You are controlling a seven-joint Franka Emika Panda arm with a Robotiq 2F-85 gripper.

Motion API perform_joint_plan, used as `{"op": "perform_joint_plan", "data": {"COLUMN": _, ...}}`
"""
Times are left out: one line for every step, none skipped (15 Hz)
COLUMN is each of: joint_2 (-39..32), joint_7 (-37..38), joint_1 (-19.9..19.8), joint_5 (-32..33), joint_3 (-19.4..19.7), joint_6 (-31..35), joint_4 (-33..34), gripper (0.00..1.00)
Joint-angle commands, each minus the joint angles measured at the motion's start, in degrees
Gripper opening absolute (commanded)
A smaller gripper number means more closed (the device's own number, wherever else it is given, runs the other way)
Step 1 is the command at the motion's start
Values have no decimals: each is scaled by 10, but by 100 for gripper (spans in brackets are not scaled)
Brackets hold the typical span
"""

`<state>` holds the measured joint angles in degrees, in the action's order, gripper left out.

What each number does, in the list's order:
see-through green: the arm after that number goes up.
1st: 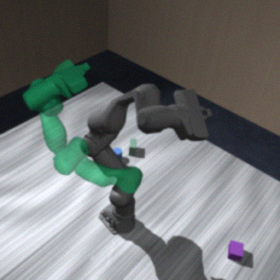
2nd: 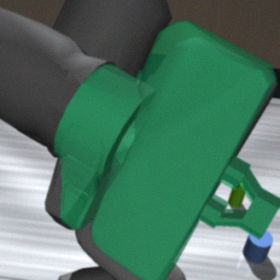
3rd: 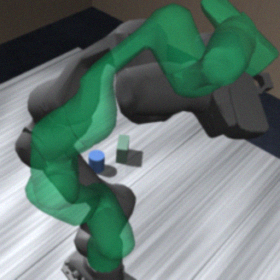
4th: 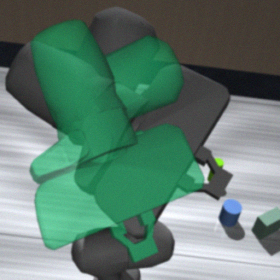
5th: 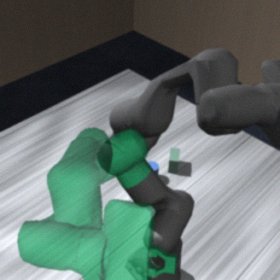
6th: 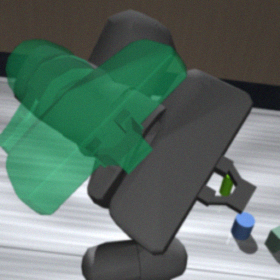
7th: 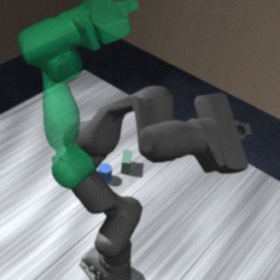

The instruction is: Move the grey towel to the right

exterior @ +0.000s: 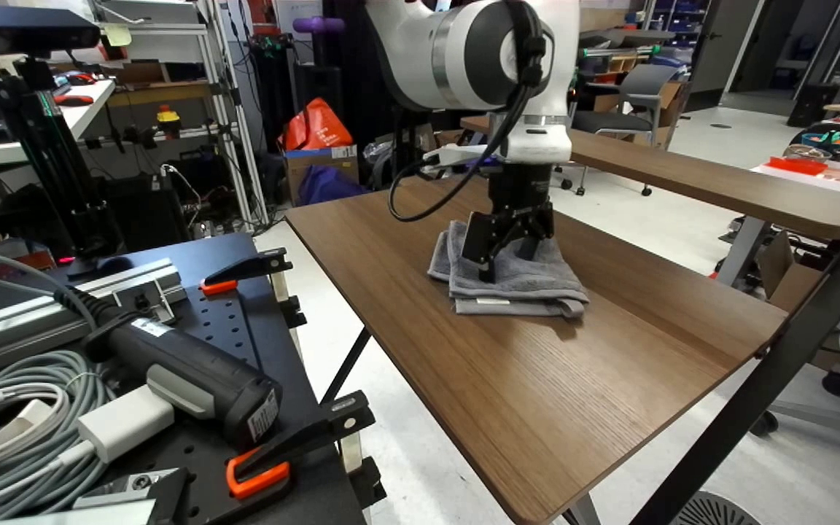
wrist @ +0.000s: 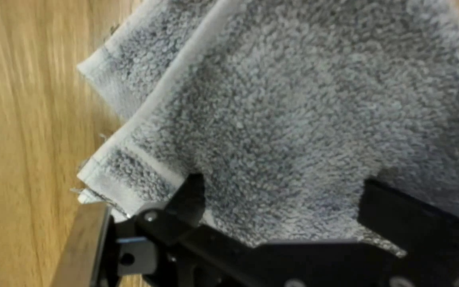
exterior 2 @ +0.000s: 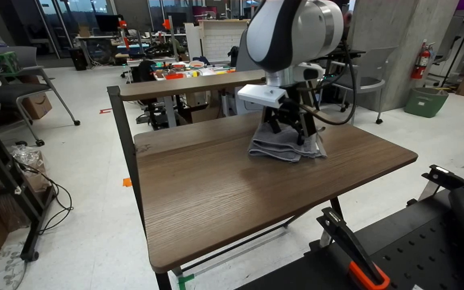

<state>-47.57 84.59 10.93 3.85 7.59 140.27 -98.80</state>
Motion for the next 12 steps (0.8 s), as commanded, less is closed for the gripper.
{"op": "perform_joint_plan", "data": {"joint_2": -19, "joint_7": -22, "joint_1": -43, "joint_5": -41, "joint_3": -6, "joint_6": -22, "joint_4": 26, "gripper": 100}}
{"op": "perform_joint_plan", "data": {"joint_2": -14, "joint_7": -27, "joint_1": -51, "joint_5": -48, "joint_3": -8, "joint_6": -25, "joint_4": 25, "gripper": 100}}
{"op": "perform_joint_plan", "data": {"joint_2": -9, "joint_7": -30, "joint_1": -55, "joint_5": -52, "joint_3": -6, "joint_6": -28, "joint_4": 25, "gripper": 100}}
{"op": "perform_joint_plan", "data": {"joint_2": 0, "joint_7": -40, "joint_1": -62, "joint_5": -59, "joint_3": -10, "joint_6": -32, "joint_4": 23, "gripper": 100}}
{"op": "perform_joint_plan", "data": {"joint_2": 9, "joint_7": -50, "joint_1": -66, "joint_5": -62, "joint_3": -13, "joint_6": -33, "joint_4": 18, "gripper": 100}}
{"op": "perform_joint_plan", "data": {"joint_2": 21, "joint_7": -67, "joint_1": -71, "joint_5": -66, "joint_3": -18, "joint_6": -32, "joint_4": 9, "gripper": 100}}
{"op": "perform_joint_plan", "data": {"joint_2": 35, "joint_7": -89, "joint_1": -73, "joint_5": -66, "joint_3": -24, "joint_6": -31, "joint_4": -3, "gripper": 100}}
{"op": "perform_joint_plan", "data": {"joint_2": 43, "joint_7": -113, "joint_1": -74, "joint_5": -63, "joint_3": -27, "joint_6": -37, "joint_4": -11, "gripper": 100}}
{"op": "perform_joint_plan", "data": {"joint_2": 13, "joint_7": -75, "joint_1": -56, "joint_5": -57, "joint_3": -4, "joint_6": -21, "joint_4": 13, "gripper": 100}}
{"op": "perform_joint_plan", "data": {"joint_2": 19, "joint_7": -89, "joint_1": -57, "joint_5": -58, "joint_3": -6, "joint_6": -24, "joint_4": 9, "gripper": 100}}
{"op": "perform_joint_plan", "data": {"joint_2": 24, "joint_7": -96, "joint_1": -57, "joint_5": -59, "joint_3": -8, "joint_6": -26, "joint_4": 6, "gripper": 100}}
{"op": "perform_joint_plan", "data": {"joint_2": 27, "joint_7": -99, "joint_1": -57, "joint_5": -59, "joint_3": -9, "joint_6": -27, "joint_4": 3, "gripper": 100}}
